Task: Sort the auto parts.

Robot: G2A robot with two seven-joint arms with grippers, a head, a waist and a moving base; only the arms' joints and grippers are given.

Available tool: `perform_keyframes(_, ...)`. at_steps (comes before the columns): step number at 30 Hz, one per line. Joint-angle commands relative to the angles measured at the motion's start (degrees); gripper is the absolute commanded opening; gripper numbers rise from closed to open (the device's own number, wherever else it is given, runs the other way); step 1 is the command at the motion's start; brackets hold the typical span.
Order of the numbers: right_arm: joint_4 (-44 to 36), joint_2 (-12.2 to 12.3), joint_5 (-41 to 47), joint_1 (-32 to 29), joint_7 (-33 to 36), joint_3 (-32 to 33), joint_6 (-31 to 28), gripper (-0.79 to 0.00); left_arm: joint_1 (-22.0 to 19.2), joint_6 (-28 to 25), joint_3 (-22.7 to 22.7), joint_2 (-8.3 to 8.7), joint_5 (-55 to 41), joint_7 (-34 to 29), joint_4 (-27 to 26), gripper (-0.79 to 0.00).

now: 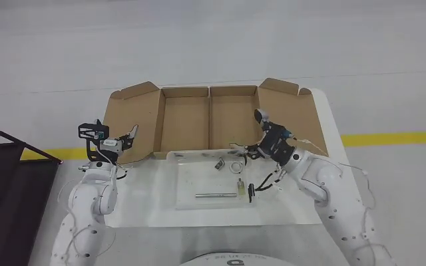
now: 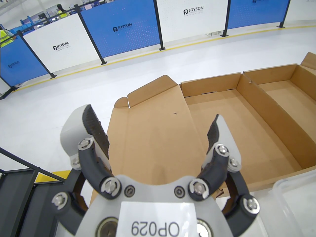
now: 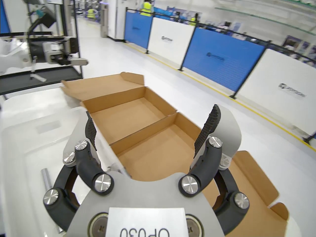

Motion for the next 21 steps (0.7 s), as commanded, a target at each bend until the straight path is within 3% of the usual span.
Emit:
perform_keyframes(1,1.3,0.2,1.0,0.7,2.2,-0.7,-4.9,0.000,0.0,0.0,0.0,0.00,0.0,0.0,0.0,0.000)
perform_keyframes(6,3.7,0.8,5.3,1.1,7.2,-0.9,-13.3,0.000,0.0,0.0,0.0,0.00,0.0,0.0,0.0,0.000)
perform_keyframes(9,4.3,1.2,7.1,0.9,11.9,-0.9,-15.8,-0.092,0.0,0.0,0.0,0.00,0.0,0.0,0.0,0.000)
perform_keyframes(10,4.8,1.3,7.6,0.8,13.7,-1.1,-16.1,-0.157,0.0,0.0,0.0,0.00,0.0,0.0,0.0,0.000)
perform_keyframes(12,5.1,1.4,7.8,1.0,17.0,-1.7,-15.0,-0.292,0.0,0.0,0.0,0.00,0.0,0.0,0.0,0.000)
perform_keyframes(13,5.1,1.4,8.0,1.1,18.2,-2.1,-14.1,-0.320,0.0,0.0,0.0,0.00,0.0,0.0,0.0,0.000)
perform_keyframes(16,5.1,1.4,9.8,1.1,20.7,-3.1,-11.9,-0.296,0.0,0.0,0.0,0.00,0.0,0.0,0.0,0.000)
perform_keyframes(18,5.4,1.3,10.2,1.5,22.7,-3.8,-9.9,-0.382,0.0,0.0,0.0,0.00,0.0,0.0,0.0,0.000)
perform_keyframes(21,6.5,1.1,10.4,2.6,25.5,-5.7,-7.7,-0.406,0.0,0.0,0.0,0.00,0.0,0.0,0.0,0.000)
